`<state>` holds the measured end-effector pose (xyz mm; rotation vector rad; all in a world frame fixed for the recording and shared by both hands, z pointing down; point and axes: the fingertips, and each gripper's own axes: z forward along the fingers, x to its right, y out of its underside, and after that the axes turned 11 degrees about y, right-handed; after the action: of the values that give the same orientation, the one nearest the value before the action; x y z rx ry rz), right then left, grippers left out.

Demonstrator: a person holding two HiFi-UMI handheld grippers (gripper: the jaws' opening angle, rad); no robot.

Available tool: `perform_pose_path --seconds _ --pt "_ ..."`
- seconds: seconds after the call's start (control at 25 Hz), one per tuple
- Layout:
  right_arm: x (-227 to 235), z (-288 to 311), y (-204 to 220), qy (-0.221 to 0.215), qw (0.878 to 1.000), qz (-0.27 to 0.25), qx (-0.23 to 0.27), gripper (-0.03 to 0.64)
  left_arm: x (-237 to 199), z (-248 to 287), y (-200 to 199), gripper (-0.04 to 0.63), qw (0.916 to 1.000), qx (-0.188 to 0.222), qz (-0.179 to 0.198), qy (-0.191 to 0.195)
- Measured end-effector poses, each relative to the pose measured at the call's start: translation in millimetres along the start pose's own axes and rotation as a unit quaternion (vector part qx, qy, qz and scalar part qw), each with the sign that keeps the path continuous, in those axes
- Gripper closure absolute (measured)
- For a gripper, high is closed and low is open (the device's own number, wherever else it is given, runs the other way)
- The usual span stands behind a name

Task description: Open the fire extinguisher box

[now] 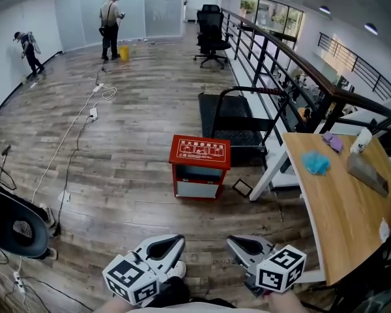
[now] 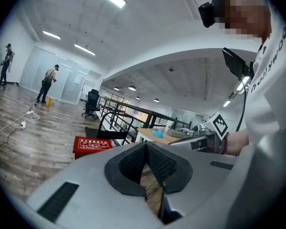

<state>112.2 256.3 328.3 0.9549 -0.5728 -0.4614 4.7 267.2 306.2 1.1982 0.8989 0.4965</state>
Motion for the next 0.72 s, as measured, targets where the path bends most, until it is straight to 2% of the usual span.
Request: perform_pose_path --seconds 0.28,0.72 --pt "14 18 -23 0.014 1.0 0.01 0.02 0.606 -25 12 -10 0.589 0.9999 -0.008 0.006 0.014" --pt "28 51 -51 0.03 0.999 0.01 0.021 0.606 -64 32 -36 0.589 0.9992 -0.006 0.01 0.037"
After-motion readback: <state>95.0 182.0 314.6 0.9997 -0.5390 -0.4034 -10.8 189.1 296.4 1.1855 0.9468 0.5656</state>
